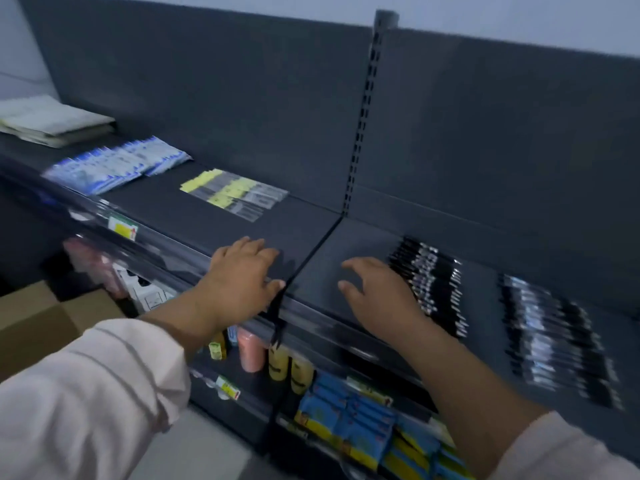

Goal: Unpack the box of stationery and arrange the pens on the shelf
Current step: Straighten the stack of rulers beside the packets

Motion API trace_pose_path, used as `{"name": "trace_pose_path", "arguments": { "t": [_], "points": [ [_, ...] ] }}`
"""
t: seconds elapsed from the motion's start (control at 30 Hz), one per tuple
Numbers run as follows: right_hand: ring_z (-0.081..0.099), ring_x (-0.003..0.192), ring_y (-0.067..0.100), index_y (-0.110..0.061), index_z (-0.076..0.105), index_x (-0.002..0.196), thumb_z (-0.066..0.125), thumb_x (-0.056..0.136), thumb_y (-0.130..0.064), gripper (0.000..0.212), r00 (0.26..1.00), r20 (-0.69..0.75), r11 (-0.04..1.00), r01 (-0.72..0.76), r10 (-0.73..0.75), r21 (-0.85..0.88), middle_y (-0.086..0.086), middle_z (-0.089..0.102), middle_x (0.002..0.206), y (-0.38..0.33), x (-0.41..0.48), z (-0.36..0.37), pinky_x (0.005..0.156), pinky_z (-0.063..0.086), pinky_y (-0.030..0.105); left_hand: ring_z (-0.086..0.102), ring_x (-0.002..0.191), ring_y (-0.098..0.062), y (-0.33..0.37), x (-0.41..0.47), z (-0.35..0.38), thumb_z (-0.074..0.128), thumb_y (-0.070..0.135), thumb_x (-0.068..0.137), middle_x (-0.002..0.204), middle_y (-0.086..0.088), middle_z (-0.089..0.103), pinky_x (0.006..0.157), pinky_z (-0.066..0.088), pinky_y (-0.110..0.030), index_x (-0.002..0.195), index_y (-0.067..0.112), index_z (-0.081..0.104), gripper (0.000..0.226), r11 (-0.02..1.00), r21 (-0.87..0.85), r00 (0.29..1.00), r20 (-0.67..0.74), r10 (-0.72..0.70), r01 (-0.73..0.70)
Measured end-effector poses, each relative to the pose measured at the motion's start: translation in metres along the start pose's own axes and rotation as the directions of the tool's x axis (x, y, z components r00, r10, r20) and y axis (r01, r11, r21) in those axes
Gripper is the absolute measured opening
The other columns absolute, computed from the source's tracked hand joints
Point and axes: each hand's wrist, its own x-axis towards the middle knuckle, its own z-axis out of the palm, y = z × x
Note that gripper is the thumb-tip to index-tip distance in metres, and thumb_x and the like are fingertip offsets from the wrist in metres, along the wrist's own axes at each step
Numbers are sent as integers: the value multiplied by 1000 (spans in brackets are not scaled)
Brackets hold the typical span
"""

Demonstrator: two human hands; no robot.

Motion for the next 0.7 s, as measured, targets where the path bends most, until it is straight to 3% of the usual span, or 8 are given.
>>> {"name": "trace_pose_path", "arguments": {
  "t": [0.33, 0.6, 0.7],
  "points": [
    [40, 130, 15, -18, 40, 142, 41, 101, -32, 43, 999, 28, 999, 45, -45, -11, -1, 38, 147, -82, 90, 43, 105, 34, 27, 17, 144, -23, -121, 26, -24, 45, 49, 93, 157, -7, 18, 115, 20, -42, 148, 19, 24, 65, 996, -42, 994, -69, -83, 81],
    [47, 121, 20, -17, 44, 138, 47, 98, -37, 45, 981, -28, 980, -191, 193, 55, 3, 41, 142, -127, 187, 97, 100, 43, 33, 18, 144, -21, -227, 86, -35, 45, 49, 93, 156, -7, 22, 114, 23, -42, 147, 19, 26, 65, 999, -45, 1000, -20, 5, -6],
    [47, 120, 22, -15, 44, 137, 53, 95, -36, 48, 962, -46, 961, -265, 269, 76, 5, 42, 140, -133, 212, 108, 100, 42, 33, 30, 138, -19, -254, 113, -41, 47, 48, 92, 147, -2, 37, 109, 31, -40, 143, 18, 34, 61, 996, -49, 997, -27, 67, -69]
  ]
}}
